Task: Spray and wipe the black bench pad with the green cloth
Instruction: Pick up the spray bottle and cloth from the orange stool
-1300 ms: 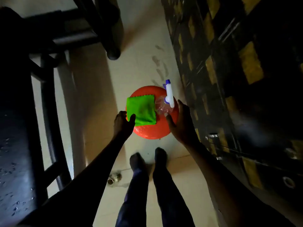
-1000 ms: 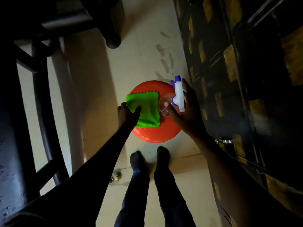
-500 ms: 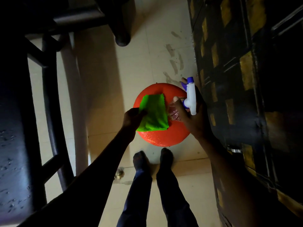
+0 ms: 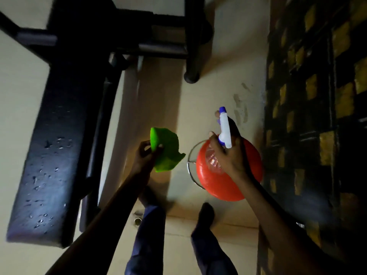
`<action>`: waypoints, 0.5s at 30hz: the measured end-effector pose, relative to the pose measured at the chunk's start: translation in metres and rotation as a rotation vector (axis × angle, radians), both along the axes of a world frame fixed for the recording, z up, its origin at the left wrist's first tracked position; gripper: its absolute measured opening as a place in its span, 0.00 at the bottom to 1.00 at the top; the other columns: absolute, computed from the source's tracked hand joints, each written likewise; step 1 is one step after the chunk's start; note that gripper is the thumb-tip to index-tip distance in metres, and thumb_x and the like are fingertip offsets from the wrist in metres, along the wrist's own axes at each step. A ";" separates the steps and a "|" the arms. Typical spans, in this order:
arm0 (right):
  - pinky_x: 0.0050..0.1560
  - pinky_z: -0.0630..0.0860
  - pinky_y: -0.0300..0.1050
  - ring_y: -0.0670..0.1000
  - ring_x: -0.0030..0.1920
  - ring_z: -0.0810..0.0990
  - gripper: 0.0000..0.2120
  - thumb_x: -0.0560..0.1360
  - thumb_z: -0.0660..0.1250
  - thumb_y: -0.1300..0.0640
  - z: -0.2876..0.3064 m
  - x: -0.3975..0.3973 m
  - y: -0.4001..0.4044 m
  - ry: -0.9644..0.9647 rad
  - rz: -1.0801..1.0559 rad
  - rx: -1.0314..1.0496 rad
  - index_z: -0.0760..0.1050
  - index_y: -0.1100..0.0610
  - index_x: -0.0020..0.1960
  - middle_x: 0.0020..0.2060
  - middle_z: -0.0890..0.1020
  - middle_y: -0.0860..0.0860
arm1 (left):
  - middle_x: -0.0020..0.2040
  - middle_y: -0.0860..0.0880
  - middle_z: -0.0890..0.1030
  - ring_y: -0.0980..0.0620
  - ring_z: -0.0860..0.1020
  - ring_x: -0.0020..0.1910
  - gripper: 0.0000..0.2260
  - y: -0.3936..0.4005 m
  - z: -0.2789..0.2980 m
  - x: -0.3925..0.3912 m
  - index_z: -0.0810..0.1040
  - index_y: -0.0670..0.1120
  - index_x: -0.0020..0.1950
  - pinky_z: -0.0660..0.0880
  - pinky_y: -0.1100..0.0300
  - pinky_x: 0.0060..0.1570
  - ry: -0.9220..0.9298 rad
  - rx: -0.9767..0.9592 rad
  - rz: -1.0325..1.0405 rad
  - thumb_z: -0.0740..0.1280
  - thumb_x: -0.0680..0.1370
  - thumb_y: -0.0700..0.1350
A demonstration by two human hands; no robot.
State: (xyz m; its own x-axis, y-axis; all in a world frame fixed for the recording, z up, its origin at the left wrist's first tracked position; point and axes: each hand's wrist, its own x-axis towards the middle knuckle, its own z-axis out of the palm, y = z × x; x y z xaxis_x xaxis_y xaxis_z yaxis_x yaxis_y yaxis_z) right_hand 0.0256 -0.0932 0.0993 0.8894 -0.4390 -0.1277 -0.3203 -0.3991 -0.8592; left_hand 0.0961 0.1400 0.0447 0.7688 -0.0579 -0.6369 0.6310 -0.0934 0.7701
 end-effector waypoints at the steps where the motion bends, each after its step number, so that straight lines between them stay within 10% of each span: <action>1: 0.72 0.67 0.32 0.52 0.73 0.75 0.28 0.81 0.68 0.51 0.006 0.014 0.016 -0.030 0.031 -0.012 0.68 0.60 0.78 0.72 0.77 0.55 | 0.56 0.39 0.82 0.45 0.83 0.49 0.18 0.017 0.006 0.008 0.72 0.36 0.67 0.81 0.48 0.47 -0.007 -0.016 0.031 0.70 0.79 0.41; 11: 0.68 0.68 0.27 0.43 0.69 0.77 0.27 0.82 0.70 0.60 0.041 0.154 0.191 -0.105 0.287 0.050 0.68 0.56 0.78 0.71 0.78 0.48 | 0.54 0.39 0.86 0.37 0.84 0.55 0.15 0.189 0.031 0.082 0.81 0.41 0.60 0.80 0.41 0.55 -0.018 -0.006 0.218 0.73 0.77 0.46; 15: 0.50 0.78 0.34 0.48 0.50 0.82 0.22 0.83 0.69 0.61 0.042 0.203 0.250 -0.047 0.413 0.160 0.70 0.49 0.74 0.54 0.83 0.43 | 0.49 0.44 0.86 0.38 0.84 0.53 0.08 0.244 0.026 0.115 0.81 0.46 0.53 0.81 0.42 0.52 0.023 0.031 0.379 0.74 0.76 0.47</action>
State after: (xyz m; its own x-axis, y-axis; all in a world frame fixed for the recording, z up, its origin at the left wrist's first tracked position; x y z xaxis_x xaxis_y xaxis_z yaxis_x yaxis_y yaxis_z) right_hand 0.2287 0.1573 0.1412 0.9924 -0.0240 -0.1205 -0.1213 -0.3460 -0.9303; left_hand 0.2113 0.3837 0.0712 0.7176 0.2468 -0.6512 0.6423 0.1269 0.7559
